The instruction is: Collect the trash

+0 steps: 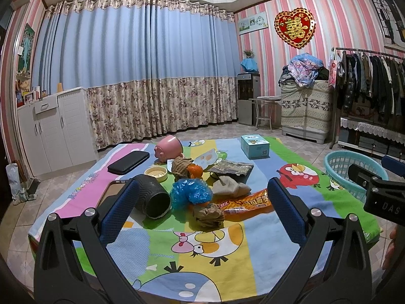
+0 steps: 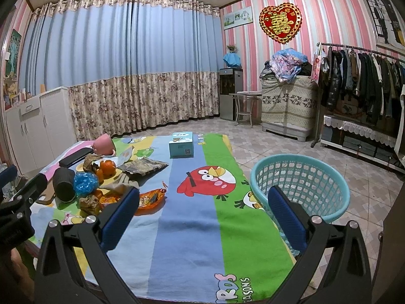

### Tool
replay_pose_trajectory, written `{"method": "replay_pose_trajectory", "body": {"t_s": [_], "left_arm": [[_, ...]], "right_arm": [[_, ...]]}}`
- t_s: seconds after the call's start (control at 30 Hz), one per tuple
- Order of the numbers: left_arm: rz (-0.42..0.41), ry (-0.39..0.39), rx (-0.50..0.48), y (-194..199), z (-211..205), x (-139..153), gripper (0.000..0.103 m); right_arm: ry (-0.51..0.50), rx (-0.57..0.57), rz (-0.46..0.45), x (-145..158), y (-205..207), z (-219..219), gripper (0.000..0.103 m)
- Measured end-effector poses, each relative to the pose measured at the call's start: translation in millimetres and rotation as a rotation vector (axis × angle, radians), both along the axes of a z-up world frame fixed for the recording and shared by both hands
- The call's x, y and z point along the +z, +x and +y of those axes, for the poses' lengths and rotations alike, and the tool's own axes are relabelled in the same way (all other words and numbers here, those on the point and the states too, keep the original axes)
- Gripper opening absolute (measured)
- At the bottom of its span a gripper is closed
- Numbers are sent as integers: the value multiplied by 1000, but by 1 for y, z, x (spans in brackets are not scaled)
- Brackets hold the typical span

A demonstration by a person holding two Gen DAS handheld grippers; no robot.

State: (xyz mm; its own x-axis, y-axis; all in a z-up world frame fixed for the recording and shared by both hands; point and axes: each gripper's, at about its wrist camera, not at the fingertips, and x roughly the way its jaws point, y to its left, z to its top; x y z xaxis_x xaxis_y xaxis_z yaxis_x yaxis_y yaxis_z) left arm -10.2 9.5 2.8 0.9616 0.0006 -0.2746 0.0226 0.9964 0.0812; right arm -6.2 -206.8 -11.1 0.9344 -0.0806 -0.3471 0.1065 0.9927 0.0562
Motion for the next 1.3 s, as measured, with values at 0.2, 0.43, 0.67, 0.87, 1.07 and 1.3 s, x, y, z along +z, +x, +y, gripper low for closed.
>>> {"method": "replay_pose_trajectory", "body": {"t_s": [0.2, 0.43, 0.67, 0.87, 1.07, 1.3], "left_arm": [[17, 3, 10, 6, 3, -6, 98], [70, 3, 38, 29, 17, -18, 98], [137, 8, 105, 74, 49, -22, 98], [222, 16, 117, 117, 74, -31, 98], [277, -19, 141, 145, 98, -42, 98], [348, -79, 124, 160, 112, -55, 95]], "right_arm": [[21, -31, 14, -6, 4, -9, 99], [28, -54, 63, -16, 20, -19, 99], [18, -50, 153, -24, 51, -18, 99], [-3, -15, 211, -28, 70, -2, 99], [-22, 26, 245, -32, 99, 14, 99], [-22, 88, 314, -49, 141, 39, 99]]}}
